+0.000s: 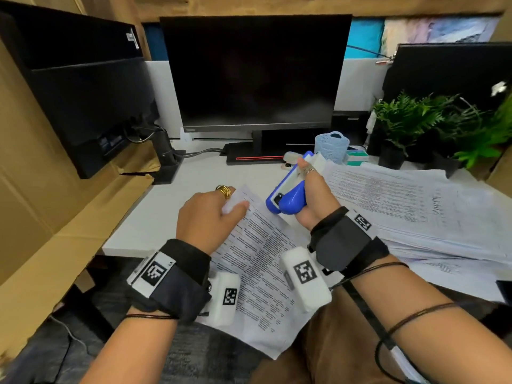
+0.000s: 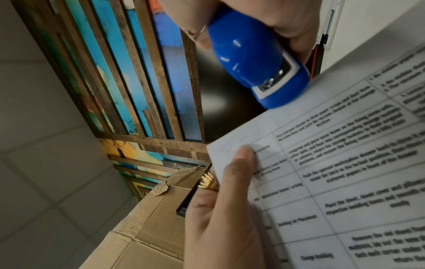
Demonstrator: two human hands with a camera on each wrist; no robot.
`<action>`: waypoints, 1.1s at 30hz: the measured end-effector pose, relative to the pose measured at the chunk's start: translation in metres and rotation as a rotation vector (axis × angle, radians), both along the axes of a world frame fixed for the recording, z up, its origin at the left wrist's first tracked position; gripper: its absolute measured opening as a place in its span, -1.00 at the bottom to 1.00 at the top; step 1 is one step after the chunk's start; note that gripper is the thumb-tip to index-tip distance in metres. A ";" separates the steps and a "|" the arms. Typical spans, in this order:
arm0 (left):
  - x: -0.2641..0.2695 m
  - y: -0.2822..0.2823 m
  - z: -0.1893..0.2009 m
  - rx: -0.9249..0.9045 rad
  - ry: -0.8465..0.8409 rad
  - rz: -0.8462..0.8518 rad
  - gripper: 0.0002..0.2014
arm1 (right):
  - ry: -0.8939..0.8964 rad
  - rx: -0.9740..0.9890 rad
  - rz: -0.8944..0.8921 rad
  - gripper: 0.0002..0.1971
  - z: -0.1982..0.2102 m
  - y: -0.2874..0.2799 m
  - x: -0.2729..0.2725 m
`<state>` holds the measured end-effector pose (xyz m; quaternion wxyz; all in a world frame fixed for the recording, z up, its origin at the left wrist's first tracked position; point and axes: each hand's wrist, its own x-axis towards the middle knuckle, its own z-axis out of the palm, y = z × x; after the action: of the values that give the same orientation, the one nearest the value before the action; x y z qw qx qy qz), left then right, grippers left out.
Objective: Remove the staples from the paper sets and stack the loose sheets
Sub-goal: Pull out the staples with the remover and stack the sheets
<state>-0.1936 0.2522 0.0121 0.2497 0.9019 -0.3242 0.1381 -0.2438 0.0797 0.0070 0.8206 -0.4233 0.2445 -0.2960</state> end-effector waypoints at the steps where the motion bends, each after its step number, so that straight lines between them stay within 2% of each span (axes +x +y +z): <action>1: -0.002 -0.002 0.001 -0.019 -0.014 -0.005 -0.58 | -0.014 0.010 -0.018 -0.76 0.000 0.002 -0.002; 3: -0.004 -0.005 0.004 -0.039 -0.032 -0.020 -0.59 | -0.030 -0.001 -0.061 -0.65 0.000 0.005 -0.004; 5: -0.005 -0.007 0.006 -0.055 -0.045 -0.047 -0.57 | -0.054 -0.017 -0.139 -0.61 0.001 0.007 -0.007; 8: -0.010 -0.007 0.011 -0.108 -0.068 -0.075 -0.55 | -0.127 -0.027 -0.225 -0.74 0.007 0.006 -0.015; 12: -0.016 -0.009 0.012 -0.162 -0.059 -0.126 -0.50 | -0.104 -0.070 -0.209 -0.89 0.006 0.011 -0.017; 15: -0.027 -0.011 0.019 -0.227 -0.031 -0.125 -0.47 | -0.096 -0.082 -0.208 -0.77 0.005 0.016 -0.014; 17: -0.029 -0.012 0.019 -0.283 -0.036 -0.158 -0.43 | -0.102 -0.079 -0.215 -0.57 0.010 0.020 -0.013; 21: -0.024 -0.013 0.010 -0.381 0.068 -0.326 -0.55 | -0.141 -0.090 -0.214 -0.30 0.018 0.025 -0.015; 25: -0.028 -0.014 0.014 -0.420 0.216 -0.418 -0.84 | -0.147 -0.175 -0.111 -0.52 0.018 0.025 -0.021; 29: -0.034 -0.017 0.013 -0.428 0.153 -0.394 -0.93 | -0.119 -0.266 -0.084 -0.57 0.018 0.036 -0.023; 33: -0.042 -0.020 0.011 -0.382 0.110 -0.416 -0.92 | -0.117 -0.233 -0.084 -0.25 0.017 0.037 -0.023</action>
<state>-0.2358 0.2326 0.0232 0.4554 0.7588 -0.4562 0.0937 -0.2663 0.1166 0.0242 0.7655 -0.4874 0.1777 -0.3806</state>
